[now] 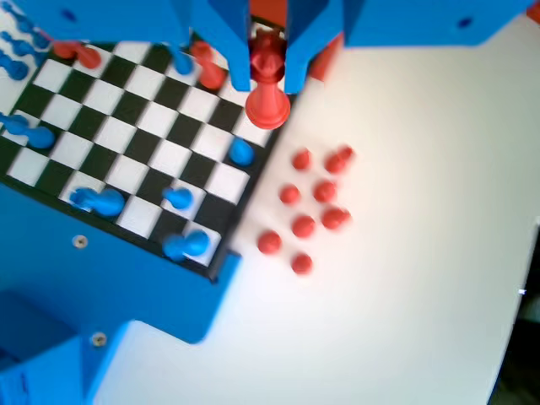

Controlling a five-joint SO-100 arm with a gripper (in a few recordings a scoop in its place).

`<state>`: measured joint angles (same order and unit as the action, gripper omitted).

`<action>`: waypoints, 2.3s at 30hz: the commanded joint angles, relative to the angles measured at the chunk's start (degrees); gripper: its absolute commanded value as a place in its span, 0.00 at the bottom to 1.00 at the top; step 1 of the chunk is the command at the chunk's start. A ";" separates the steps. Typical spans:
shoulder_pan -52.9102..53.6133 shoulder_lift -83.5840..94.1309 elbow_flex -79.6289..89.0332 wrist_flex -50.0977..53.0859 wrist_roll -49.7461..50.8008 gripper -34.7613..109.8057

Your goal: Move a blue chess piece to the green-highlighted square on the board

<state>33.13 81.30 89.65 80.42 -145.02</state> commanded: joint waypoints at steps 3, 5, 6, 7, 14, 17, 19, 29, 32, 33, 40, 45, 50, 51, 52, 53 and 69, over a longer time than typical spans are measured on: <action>10.81 5.36 -2.72 2.29 -7.12 0.25; 14.33 5.36 -2.29 2.29 -9.93 0.25; 15.64 5.36 -2.20 2.02 -10.46 0.25; 16.96 5.27 -1.93 1.58 -10.99 0.25; 22.85 1.67 -2.72 -0.97 -12.48 0.25; 24.26 -0.09 -2.37 -3.25 -12.48 0.25; 25.14 -0.88 -1.76 -4.66 -13.01 0.25; 24.26 -10.90 -4.39 -11.87 -8.88 0.25; 21.80 -12.39 -4.13 -14.68 -5.62 0.25; 21.18 -12.66 -3.78 -15.21 -5.19 0.25; 19.69 -14.33 1.41 -23.38 -3.25 0.25; 19.95 -15.73 3.43 -27.77 -3.52 0.25; 19.86 -15.21 6.06 -28.83 -3.96 0.25; 19.86 -14.77 6.77 -28.92 -4.22 0.25; 19.86 -14.41 7.47 -29.09 -4.48 0.25; 19.86 -14.15 8.00 -29.18 -4.57 0.25; 19.78 -12.48 9.40 -26.37 -5.27 0.29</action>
<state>51.86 63.54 100.37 51.42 -149.68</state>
